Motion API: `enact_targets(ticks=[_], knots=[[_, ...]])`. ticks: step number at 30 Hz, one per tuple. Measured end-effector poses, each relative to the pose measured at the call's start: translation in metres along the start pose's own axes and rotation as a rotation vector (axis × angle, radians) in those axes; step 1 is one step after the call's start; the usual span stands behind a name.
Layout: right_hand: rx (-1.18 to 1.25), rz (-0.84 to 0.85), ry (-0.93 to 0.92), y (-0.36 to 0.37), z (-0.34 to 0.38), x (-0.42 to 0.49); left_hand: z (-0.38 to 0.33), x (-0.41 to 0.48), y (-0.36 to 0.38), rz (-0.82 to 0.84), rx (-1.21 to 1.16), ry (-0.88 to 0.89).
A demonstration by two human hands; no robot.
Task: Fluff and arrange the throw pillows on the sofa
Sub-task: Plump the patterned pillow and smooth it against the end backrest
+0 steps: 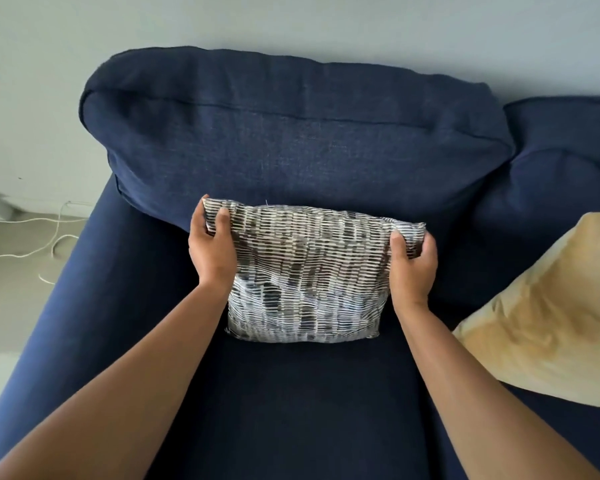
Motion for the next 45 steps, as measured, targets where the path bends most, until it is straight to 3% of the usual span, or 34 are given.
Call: enact_targets(ticks=[7, 13, 17, 21, 25, 27, 30, 32, 36, 40, 45], knots=[[-0.022, -0.056, -0.106, -0.011, 0.022, 0.011, -0.013, 0.014, 0.002, -0.151, -0.023, -0.009], [-0.27, -0.135, -0.078, -0.013, 0.014, 0.012, -0.023, 0.006, 0.01, -0.179, 0.071, 0.014], [-0.451, -0.209, -0.485, 0.004, 0.027, -0.01, -0.027, -0.022, 0.026, -0.197, 0.522, 0.418], [-0.764, 0.131, -0.819, 0.05, 0.014, -0.03, 0.005, -0.056, 0.058, 0.134, 0.894, 0.755], [-1.168, 0.342, -0.928, 0.064, -0.024, -0.014, 0.043, -0.04, 0.061, 0.405, 1.25, 0.757], [-1.281, 0.316, -0.867, 0.048, -0.037, 0.015, 0.05, -0.013, 0.05, 0.416, 1.405, 0.701], [-1.294, 0.245, -0.703, 0.02, -0.039, 0.05, 0.048, 0.021, 0.03, 0.305, 1.496, 0.579], [-1.254, 0.202, -0.661, 0.014, -0.035, 0.052, 0.044, 0.024, 0.023, 0.204, 1.382, 0.522], [-0.841, -0.066, -0.342, 0.007, -0.023, 0.029, 0.04, 0.004, 0.015, -0.053, 0.774, 0.259], [-0.316, 0.037, -0.201, 0.009, -0.027, 0.008, 0.044, -0.015, 0.019, -0.01, 0.225, -0.037], [-0.243, -0.04, -0.32, 0.021, -0.018, 0.003, 0.022, -0.006, 0.027, -0.078, 0.043, 0.112]])
Point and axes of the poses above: each hand's wrist, its own x-axis towards the middle knuckle, its own y-axis out of the palm, z = x × y, the point moved 2 cm from there along x, towards the middle knuckle, and after that the axes turned 12 degrees about z, right-handed, at the moved point
